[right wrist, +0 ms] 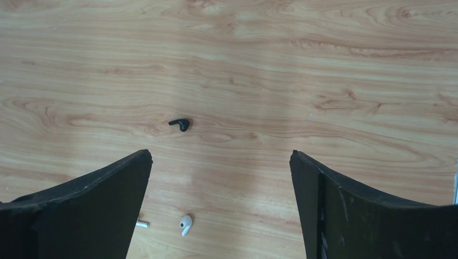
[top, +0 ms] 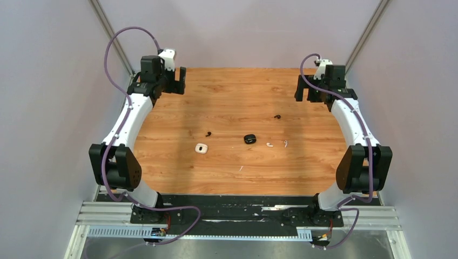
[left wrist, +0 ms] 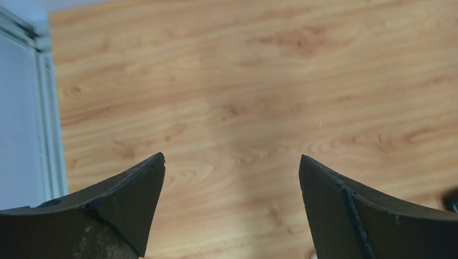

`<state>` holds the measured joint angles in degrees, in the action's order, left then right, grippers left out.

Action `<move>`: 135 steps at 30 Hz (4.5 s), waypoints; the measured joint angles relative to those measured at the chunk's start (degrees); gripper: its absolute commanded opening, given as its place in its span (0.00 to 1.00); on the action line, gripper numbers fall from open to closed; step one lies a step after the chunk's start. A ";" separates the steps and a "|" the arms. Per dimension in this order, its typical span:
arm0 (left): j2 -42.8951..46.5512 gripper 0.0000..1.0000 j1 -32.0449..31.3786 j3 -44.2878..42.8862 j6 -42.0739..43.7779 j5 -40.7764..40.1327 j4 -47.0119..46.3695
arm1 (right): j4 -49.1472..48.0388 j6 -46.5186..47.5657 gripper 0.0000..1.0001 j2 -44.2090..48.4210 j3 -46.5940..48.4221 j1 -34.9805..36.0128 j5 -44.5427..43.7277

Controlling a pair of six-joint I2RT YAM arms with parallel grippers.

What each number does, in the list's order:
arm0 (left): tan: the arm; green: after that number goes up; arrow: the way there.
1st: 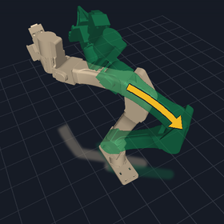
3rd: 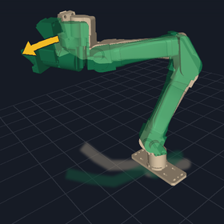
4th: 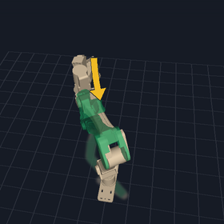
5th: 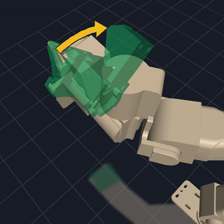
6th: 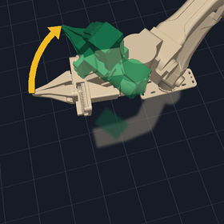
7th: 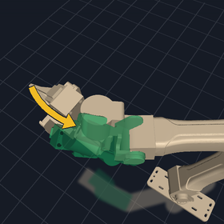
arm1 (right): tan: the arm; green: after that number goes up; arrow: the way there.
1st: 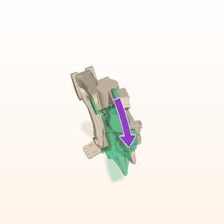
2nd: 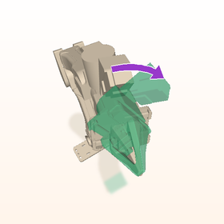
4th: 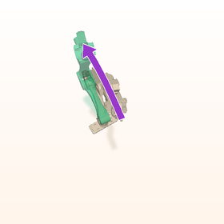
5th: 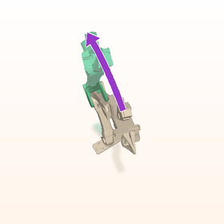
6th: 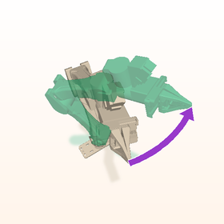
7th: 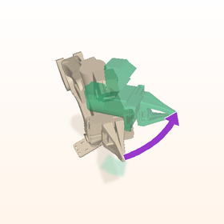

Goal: Insert the wireless bluetooth earbuds into the charging case
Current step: Pick up the charging case from the center of the board, then pass from the right arm to the left

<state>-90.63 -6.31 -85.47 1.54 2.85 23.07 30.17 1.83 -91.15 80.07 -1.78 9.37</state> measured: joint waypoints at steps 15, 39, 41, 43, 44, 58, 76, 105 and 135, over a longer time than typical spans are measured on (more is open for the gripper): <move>-4.13 0.91 0.02 6.67 2.19 15.78 20.09 | 6.29 17.03 0.80 -5.99 1.07 4.02 30.40; -4.76 0.91 10.69 10.95 -10.73 15.26 26.34 | 2.62 23.54 0.84 -23.47 12.35 35.89 30.69; -4.70 0.92 10.93 10.95 -12.28 15.23 26.40 | -0.09 21.55 0.81 -25.42 12.61 38.62 27.93; -4.46 0.92 11.17 10.95 -13.35 15.15 26.40 | -2.89 19.28 0.79 -27.50 13.42 41.31 24.52; -4.20 0.92 11.45 10.93 -13.90 15.06 26.43 | -4.22 18.25 0.79 -28.55 13.94 42.58 22.77; -2.82 0.90 17.92 6.05 -15.39 16.22 30.47 | -9.64 15.17 0.83 -33.33 14.91 51.08 16.57; -0.87 0.90 17.94 7.67 -15.58 19.58 30.64 | -9.99 18.91 0.75 -34.56 13.11 51.65 13.27; -8.02 0.84 17.94 8.13 -16.61 26.38 28.50 | -13.57 29.14 0.11 -34.77 10.34 49.22 19.26; -22.23 0.66 -2.27 -9.07 -43.21 66.95 -46.86 | -28.17 40.87 0.06 -7.52 6.43 31.39 11.10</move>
<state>-112.86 -8.58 -94.54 -41.67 69.80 -23.79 2.00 42.70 -98.67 86.50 29.61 20.47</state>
